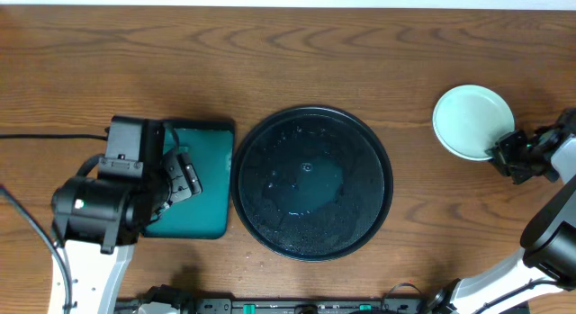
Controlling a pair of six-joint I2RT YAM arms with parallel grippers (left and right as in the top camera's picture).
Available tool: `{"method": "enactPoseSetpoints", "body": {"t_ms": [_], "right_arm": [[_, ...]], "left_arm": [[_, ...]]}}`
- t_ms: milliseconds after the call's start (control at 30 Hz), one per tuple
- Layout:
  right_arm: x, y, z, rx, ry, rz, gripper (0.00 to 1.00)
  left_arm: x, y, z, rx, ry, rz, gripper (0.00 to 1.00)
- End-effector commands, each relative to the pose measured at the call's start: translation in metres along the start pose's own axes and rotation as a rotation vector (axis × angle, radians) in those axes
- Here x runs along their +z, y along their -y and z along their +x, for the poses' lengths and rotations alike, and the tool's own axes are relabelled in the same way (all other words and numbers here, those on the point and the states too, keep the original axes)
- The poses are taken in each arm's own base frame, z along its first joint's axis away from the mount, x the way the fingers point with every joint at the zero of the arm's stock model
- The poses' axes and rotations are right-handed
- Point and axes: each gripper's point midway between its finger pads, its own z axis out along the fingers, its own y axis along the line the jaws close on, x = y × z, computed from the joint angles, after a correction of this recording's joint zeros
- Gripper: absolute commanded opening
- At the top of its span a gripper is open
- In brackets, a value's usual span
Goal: Clean dirty plates on tray and stack at the side
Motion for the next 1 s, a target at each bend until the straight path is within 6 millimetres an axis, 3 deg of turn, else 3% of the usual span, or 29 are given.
{"method": "enactPoseSetpoints", "body": {"t_ms": [0, 233, 267, 300, 500, 667, 800, 967], "right_arm": [[-0.019, -0.028, -0.011, -0.078, 0.022, -0.056, 0.25], [-0.081, -0.065, -0.016, -0.213, 0.121, -0.075, 0.31], [-0.094, -0.072, -0.014, -0.246, 0.143, -0.085, 0.5], [-0.104, -0.078, -0.012, -0.276, 0.159, -0.093, 0.98], [-0.168, -0.111, 0.029, -0.475, 0.251, -0.125, 0.99], [-0.209, -0.119, 0.07, -0.655, 0.338, -0.064, 0.99], [-0.238, -0.121, 0.083, -0.705, 0.448, -0.021, 0.99], [-0.261, -0.113, 0.083, -0.697, 0.545, 0.033, 0.99]], "left_arm": [[0.001, -0.001, -0.003, 0.002, 0.006, -0.018, 0.82], [0.002, -0.001, -0.003, 0.003, 0.007, -0.018, 0.82], [0.002, -0.001, -0.003, 0.003, 0.007, -0.02, 0.82], [0.002, -0.002, -0.004, 0.003, 0.009, -0.024, 0.82], [0.001, -0.004, -0.005, 0.003, 0.017, -0.033, 0.82], [-0.013, -0.002, -0.011, -0.007, 0.095, 0.011, 0.82], [-0.043, -0.005, -0.013, 0.017, 0.232, 0.082, 0.82], [-0.088, -0.019, 0.001, 0.041, 0.41, 0.164, 0.82]]}}
